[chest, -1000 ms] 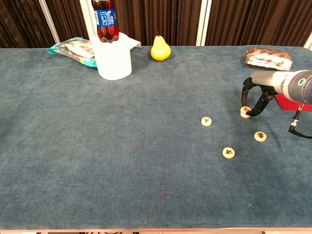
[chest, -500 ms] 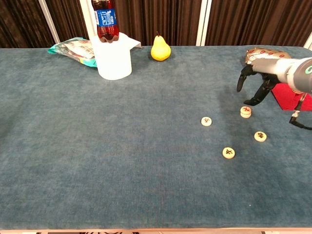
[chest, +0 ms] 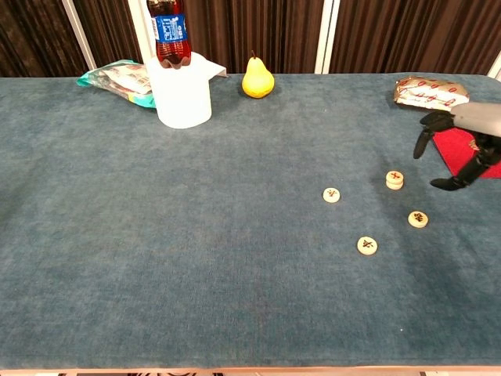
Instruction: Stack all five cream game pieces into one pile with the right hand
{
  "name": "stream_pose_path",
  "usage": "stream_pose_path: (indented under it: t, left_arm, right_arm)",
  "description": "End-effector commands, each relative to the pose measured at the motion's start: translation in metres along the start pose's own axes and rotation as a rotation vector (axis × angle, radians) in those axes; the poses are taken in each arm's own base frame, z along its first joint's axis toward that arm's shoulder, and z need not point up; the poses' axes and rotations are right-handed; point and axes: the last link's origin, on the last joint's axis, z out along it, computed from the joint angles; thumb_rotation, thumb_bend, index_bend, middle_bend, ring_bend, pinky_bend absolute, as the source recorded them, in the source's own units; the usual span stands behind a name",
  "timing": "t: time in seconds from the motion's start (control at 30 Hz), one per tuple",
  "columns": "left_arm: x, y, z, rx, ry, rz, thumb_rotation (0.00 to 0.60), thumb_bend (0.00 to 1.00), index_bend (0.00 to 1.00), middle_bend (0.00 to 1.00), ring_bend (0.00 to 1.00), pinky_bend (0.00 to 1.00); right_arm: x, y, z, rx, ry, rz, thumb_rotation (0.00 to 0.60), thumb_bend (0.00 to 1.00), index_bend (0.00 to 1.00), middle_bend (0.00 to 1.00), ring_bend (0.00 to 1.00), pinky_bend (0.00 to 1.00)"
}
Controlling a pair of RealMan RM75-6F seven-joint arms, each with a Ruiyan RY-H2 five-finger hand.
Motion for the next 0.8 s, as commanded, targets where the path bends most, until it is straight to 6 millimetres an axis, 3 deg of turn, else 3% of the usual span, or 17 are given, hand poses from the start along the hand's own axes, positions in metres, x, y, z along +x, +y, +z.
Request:
stream_pose_path:
  t: [0.03,0.43,0.8]
  left_arm:
    - [0.000,0.000,0.000,0.000,0.000,0.001,0.600,0.16,0.06,0.00,0.00,0.00]
    - [0.000,0.000,0.000,0.002,0.000,0.001,0.600,0.16,0.06,0.00,0.00,0.00]
    - [0.000,0.000,0.000,0.004,0.001,0.004,0.600,0.16,0.05,0.00,0.00,0.00]
  right_arm:
    - [-0.016,0.005,-0.016,0.016,0.016,0.015,0.600,0.39,0.36,0.00,0.00,0.00]
    - [-0.052,0.014,-0.020,-0.010,-0.044,0.029,0.600,0.39,0.36,0.00,0.00,0.00]
    - [-0.058,0.010,-0.010,-0.027,-0.044,0.050,0.600,0.39,0.36,0.00,0.00,0.00]
